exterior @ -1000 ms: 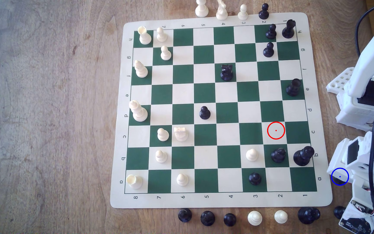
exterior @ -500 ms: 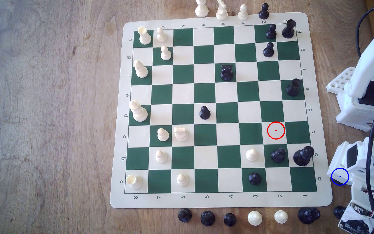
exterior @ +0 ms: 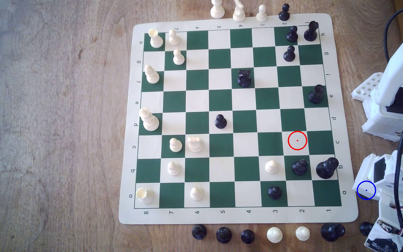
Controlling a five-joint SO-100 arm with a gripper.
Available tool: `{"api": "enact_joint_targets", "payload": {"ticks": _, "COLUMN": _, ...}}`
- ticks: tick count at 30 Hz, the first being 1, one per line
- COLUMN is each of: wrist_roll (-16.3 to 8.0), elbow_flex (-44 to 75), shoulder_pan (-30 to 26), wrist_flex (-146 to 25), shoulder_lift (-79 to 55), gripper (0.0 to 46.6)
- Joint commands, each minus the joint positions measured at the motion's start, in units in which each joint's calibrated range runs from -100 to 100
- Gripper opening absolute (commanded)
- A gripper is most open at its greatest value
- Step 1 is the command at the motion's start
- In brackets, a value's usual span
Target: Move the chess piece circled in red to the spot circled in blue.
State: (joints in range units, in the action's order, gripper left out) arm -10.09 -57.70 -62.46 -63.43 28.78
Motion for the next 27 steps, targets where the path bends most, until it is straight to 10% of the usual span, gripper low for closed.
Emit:
{"api": "enact_joint_targets", "payload": {"ticks": 1, "wrist_roll": -0.39, "elbow_flex": 0.22, "shoulder_pan": -3.43, "wrist_flex": 0.53, "shoulder_lift": 0.00, "gripper": 1.3}}
{"api": "enact_joint_targets", "payload": {"ticks": 9, "wrist_roll": -0.78, "elbow_flex": 0.13, "shoulder_pan": -4.29, "wrist_flex": 0.85, "shoulder_lift": -0.68, "gripper": 2.4}}
{"api": "enact_joint_targets", "payload": {"ticks": 16, "wrist_roll": -0.44, "elbow_flex": 0.13, "shoulder_pan": -4.29, "wrist_flex": 0.36, "shoulder_lift": -1.36, "gripper": 16.8}}
{"api": "enact_joint_targets", "payload": {"ticks": 27, "wrist_roll": -0.34, "elbow_flex": 1.95, "shoulder_pan": -3.20, "wrist_flex": -3.08, "shoulder_lift": 1.27, "gripper": 20.0}}
